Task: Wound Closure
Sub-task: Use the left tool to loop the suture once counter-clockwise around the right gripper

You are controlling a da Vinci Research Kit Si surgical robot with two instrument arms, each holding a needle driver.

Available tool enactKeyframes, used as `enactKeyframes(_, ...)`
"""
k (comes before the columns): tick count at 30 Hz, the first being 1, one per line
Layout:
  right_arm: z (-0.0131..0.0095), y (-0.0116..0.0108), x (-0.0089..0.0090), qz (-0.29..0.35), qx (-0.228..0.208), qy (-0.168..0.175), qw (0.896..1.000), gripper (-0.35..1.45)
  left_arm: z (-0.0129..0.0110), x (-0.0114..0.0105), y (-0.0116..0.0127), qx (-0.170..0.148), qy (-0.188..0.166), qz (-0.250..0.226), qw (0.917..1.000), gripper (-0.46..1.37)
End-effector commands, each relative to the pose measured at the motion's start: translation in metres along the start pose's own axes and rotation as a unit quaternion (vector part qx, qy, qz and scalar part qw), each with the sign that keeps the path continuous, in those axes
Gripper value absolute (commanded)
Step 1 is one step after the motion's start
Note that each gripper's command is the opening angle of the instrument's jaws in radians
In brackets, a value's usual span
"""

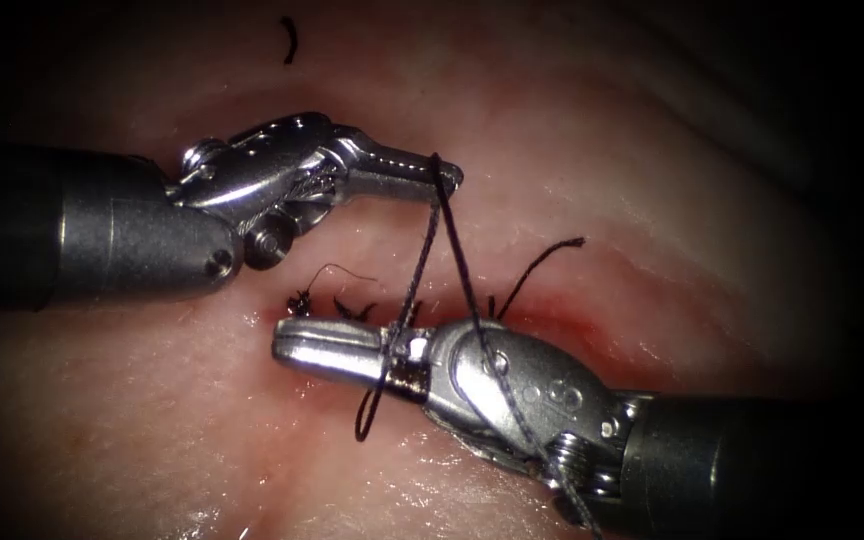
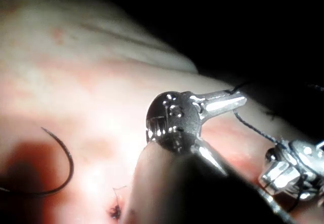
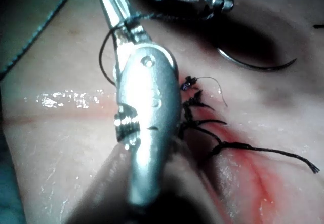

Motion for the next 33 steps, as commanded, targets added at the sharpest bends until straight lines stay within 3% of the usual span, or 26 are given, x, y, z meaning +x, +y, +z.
enactKeyframes(1, -0.0003, -0.0001, 0.0002, 0.004, -0.004, 0.004, 1.000, -0.35, -0.0002, 0.0001, 0.0002, -0.011, 0.015, 0.000, 0.9998, -0.35)
enactKeyframes(8, -0.0014, 0.0003, 0.0013, 0.017, -0.019, 0.041, 0.999, -0.35, -0.0013, -0.0002, 0.0012, -0.018, 0.046, 0.030, 0.9983, -0.35)
enactKeyframes(20, -0.0039, 0.0012, 0.0043, 0.064, -0.064, 0.082, 0.993, -0.35, -0.0022, -0.0037, 0.0021, -0.020, 0.043, 0.060, 0.9971, -0.35)
enactKeyframes(26, -0.0052, 0.0018, 0.0051, 0.090, -0.120, 0.076, 0.986, -0.35, -0.0022, -0.0053, 0.0027, -0.023, 0.041, 0.073, 0.9962, -0.35)
enactKeyframes(33, -0.0057, 0.0021, 0.0045, 0.174, -0.181, 0.027, 0.968, -0.35, -0.0013, -0.0076, 0.0035, -0.032, 0.037, 0.084, 0.9953, -0.35)
